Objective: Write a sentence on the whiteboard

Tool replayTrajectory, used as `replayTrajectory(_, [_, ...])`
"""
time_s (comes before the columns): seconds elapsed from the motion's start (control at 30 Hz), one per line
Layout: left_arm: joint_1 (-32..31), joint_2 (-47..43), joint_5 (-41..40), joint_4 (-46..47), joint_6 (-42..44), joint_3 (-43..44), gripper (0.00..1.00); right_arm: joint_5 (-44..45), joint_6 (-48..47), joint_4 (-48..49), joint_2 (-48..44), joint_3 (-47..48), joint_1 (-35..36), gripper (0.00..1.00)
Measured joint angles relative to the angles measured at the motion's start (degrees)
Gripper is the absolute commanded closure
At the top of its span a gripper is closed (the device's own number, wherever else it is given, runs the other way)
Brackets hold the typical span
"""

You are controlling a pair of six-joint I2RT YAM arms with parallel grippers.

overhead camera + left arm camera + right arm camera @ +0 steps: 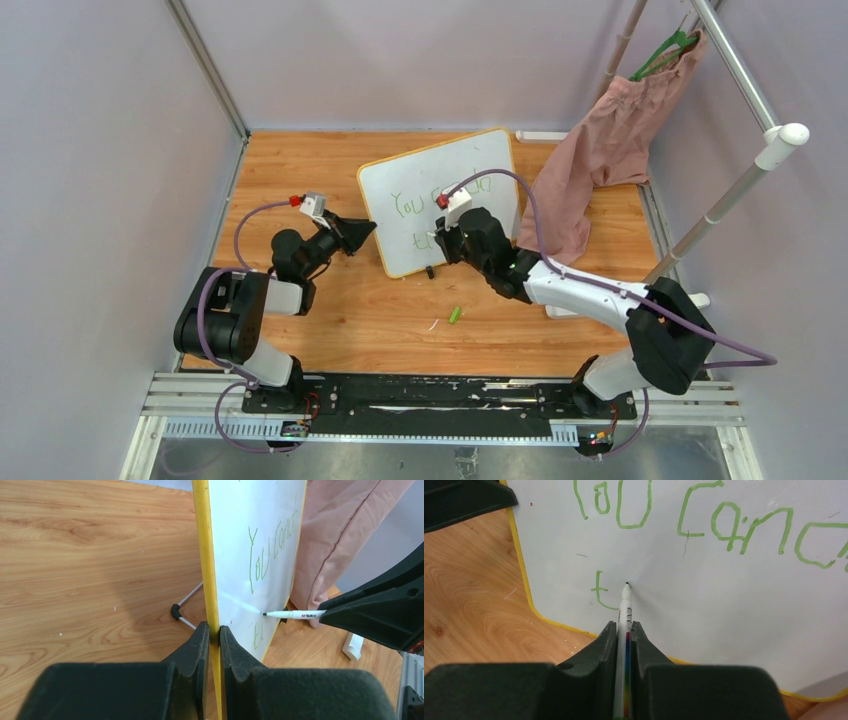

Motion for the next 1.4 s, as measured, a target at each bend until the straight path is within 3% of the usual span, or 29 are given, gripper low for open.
replayTrajectory(1.4, [0.0,0.0,0.0,-0.3,0.0,0.2,1.00,-1.7,-0.9,-1.1,-1.3,3.1,-2.6,1.00])
